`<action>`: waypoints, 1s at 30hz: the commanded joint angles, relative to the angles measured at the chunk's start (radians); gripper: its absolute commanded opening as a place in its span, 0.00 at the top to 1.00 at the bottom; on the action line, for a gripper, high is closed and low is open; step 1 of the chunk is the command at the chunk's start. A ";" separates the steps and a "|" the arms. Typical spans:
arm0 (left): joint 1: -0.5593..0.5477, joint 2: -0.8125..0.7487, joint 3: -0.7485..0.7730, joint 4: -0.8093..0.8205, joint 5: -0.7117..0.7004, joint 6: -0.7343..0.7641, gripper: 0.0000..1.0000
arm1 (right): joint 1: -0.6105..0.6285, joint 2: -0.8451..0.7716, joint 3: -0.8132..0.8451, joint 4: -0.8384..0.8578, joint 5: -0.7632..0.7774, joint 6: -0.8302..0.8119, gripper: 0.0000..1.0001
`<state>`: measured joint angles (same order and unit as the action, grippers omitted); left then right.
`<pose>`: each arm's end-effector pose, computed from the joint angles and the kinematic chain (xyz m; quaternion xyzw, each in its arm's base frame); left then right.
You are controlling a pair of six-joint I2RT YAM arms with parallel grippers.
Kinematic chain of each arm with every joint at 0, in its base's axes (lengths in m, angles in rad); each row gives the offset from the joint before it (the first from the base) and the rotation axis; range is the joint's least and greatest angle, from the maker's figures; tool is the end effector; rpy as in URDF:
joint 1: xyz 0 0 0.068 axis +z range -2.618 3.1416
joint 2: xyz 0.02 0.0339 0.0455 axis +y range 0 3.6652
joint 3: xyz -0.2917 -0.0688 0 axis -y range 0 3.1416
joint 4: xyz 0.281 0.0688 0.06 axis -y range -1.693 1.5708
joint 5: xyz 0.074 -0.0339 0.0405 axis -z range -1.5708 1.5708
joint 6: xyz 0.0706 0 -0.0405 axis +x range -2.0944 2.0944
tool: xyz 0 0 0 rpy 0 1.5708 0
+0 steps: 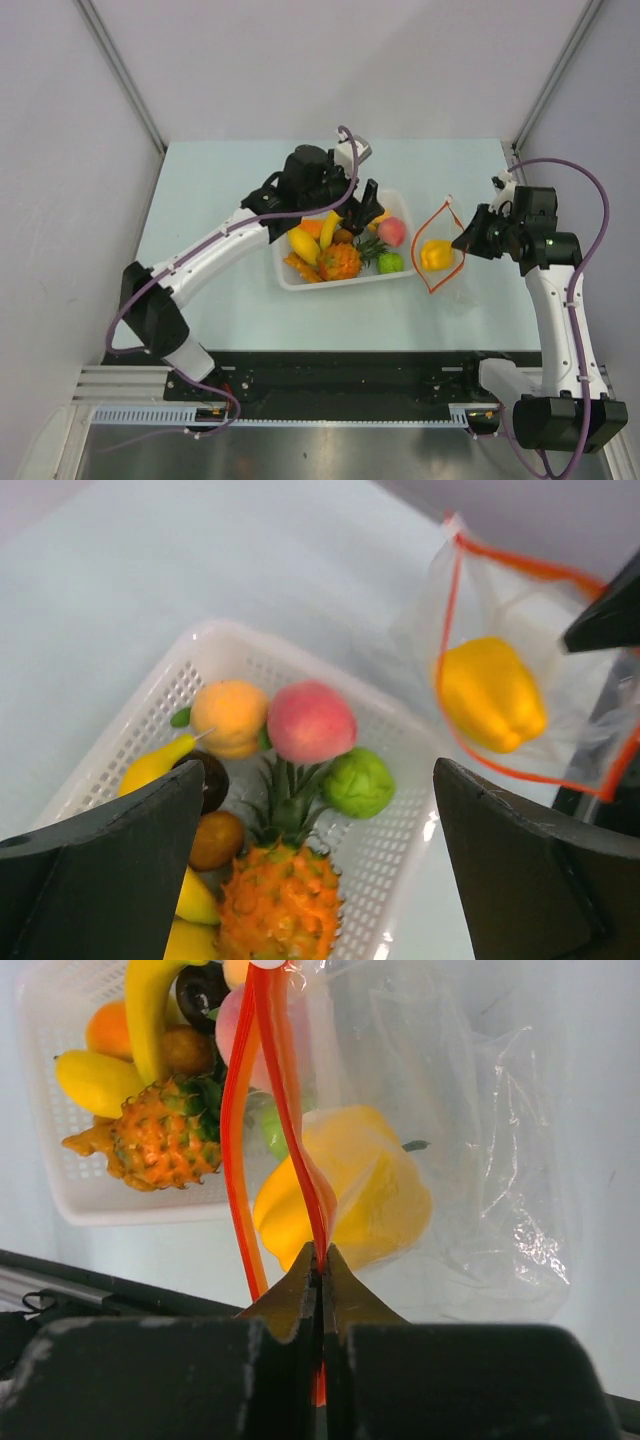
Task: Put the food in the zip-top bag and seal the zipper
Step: Pick up the fake fruit from the bin.
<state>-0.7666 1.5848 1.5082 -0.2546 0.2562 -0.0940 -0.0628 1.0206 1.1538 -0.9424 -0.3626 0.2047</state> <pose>0.3070 -0.3205 0.3972 0.3365 0.7376 -0.3348 0.4802 0.2358 0.0103 0.3576 0.0554 0.9139 0.1929 0.3528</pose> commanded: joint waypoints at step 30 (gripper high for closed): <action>-0.079 0.489 0.210 0.035 -0.002 0.407 0.07 | -0.091 0.007 0.027 -0.056 -0.283 0.007 1.00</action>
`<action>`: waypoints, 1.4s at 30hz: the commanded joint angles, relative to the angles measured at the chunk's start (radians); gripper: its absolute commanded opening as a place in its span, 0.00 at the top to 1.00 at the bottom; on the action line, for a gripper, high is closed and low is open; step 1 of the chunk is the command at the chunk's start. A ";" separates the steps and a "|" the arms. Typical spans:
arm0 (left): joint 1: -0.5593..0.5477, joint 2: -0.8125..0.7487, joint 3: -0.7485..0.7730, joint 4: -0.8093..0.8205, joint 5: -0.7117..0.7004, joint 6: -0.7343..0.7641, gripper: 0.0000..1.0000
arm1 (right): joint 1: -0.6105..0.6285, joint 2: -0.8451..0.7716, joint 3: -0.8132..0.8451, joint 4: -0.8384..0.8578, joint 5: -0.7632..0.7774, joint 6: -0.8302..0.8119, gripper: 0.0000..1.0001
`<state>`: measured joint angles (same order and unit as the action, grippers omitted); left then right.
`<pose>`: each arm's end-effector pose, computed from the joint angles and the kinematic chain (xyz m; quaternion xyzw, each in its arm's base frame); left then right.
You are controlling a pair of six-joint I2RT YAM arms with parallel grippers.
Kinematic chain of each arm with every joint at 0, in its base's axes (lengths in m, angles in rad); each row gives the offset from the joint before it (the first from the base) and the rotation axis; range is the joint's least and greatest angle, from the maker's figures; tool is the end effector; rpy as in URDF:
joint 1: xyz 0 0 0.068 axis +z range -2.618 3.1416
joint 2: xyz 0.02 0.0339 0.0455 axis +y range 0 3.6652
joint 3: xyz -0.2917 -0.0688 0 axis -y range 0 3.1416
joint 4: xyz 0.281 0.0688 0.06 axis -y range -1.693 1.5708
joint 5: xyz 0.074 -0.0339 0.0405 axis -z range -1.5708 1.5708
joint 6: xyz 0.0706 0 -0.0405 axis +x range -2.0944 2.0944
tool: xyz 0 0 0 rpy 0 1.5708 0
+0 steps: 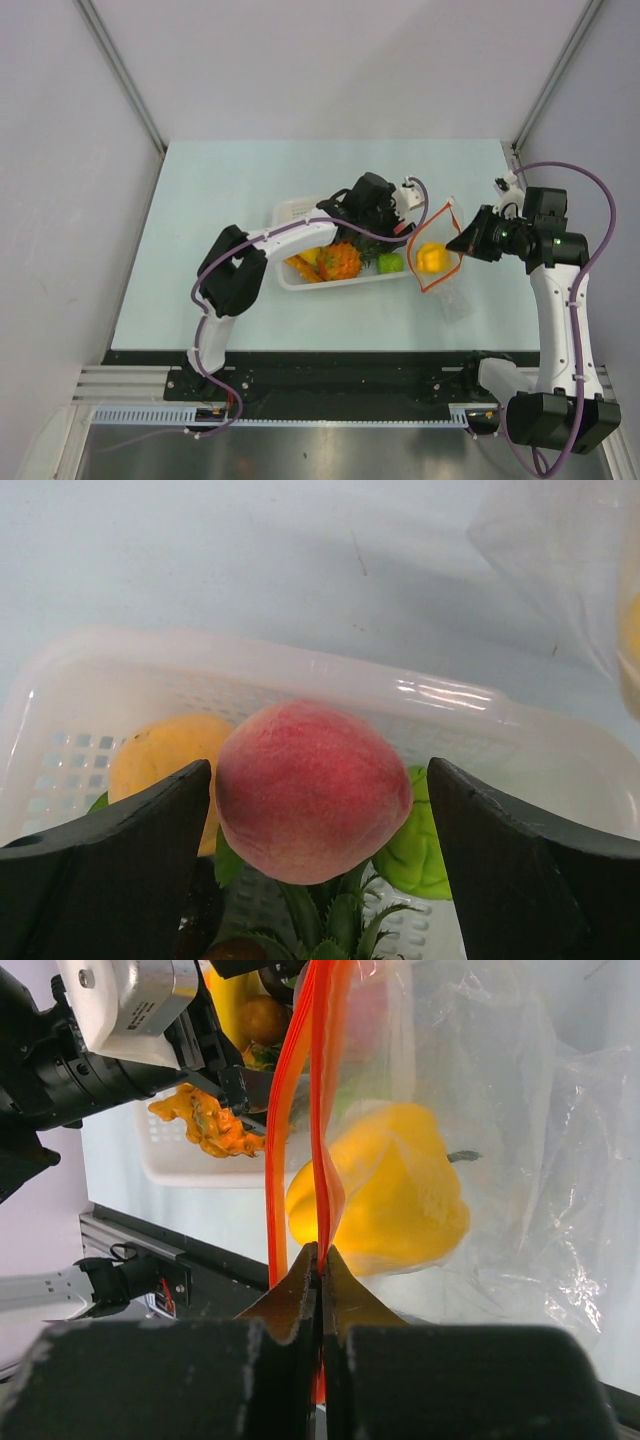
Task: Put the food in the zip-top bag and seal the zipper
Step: Pick up the fake fruit from the bin, then place the fake fruit in the zipper food storage bag.
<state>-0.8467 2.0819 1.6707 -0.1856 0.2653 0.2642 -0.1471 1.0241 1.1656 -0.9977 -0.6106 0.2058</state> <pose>0.3583 -0.4331 0.2307 0.5145 0.7116 -0.2452 0.4108 0.2280 0.0071 0.3621 0.0534 0.8981 0.2913 0.3252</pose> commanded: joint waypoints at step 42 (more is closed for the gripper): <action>-0.130 -0.257 -0.131 0.140 0.289 -0.307 0.59 | -0.049 -0.022 -0.118 -0.016 -0.166 -0.069 1.00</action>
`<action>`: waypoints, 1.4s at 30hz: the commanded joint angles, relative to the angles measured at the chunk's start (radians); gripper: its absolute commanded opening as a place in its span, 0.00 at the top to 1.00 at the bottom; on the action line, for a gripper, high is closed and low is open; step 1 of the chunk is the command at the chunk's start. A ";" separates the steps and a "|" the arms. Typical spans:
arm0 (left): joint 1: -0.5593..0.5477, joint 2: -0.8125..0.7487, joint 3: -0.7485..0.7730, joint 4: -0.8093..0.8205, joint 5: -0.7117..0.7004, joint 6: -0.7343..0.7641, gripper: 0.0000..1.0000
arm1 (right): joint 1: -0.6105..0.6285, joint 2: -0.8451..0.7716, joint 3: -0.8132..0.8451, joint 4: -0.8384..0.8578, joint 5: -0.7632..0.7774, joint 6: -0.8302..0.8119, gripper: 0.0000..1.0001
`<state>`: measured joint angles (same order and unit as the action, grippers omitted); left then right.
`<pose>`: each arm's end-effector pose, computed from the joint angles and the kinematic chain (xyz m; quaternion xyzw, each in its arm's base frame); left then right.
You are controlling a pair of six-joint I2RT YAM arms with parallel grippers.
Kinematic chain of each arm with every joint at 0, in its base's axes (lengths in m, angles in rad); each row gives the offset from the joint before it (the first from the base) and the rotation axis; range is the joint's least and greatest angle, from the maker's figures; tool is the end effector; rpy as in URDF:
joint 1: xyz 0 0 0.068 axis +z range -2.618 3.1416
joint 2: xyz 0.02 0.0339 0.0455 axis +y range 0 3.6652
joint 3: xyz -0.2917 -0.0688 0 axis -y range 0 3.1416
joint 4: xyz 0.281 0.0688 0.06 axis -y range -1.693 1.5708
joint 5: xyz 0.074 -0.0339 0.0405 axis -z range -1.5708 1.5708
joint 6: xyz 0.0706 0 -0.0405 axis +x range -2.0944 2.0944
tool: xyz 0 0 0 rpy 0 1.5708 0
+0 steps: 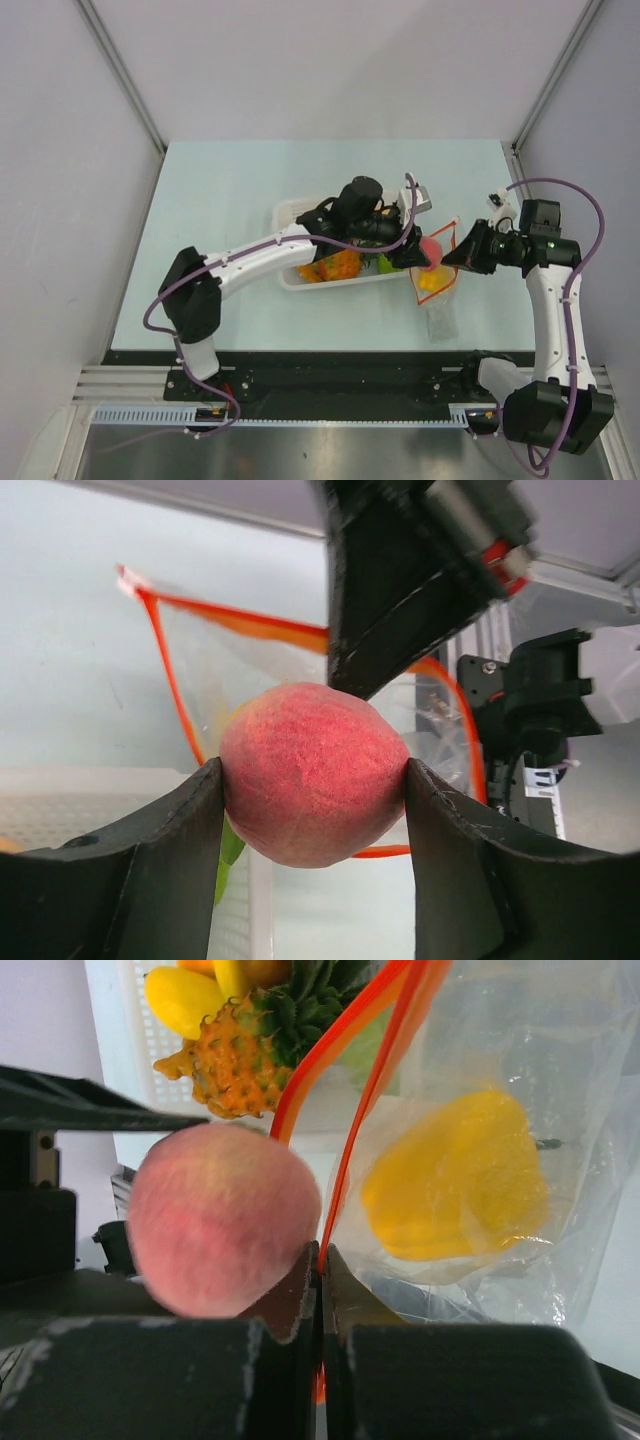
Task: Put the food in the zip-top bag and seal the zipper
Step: Place the fake fruit in the zipper food storage bag, then adjust the zipper food storage bag at the center of the board.
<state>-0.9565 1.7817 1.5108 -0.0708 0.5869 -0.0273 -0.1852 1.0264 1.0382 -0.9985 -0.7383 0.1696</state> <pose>0.2522 -0.4254 0.3369 0.4995 0.6245 -0.4690 0.3749 0.2238 0.0064 0.3211 0.0554 0.8975 0.3434 0.2712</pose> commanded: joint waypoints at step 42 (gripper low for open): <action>-0.031 -0.088 0.032 -0.211 -0.088 -0.114 1.00 | -0.046 -0.100 0.213 -0.169 0.187 -0.154 1.00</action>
<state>-0.9585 1.8278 1.4670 -0.2668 0.4595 -0.1894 -0.2268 0.9405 1.1034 -1.1137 -0.7105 0.0563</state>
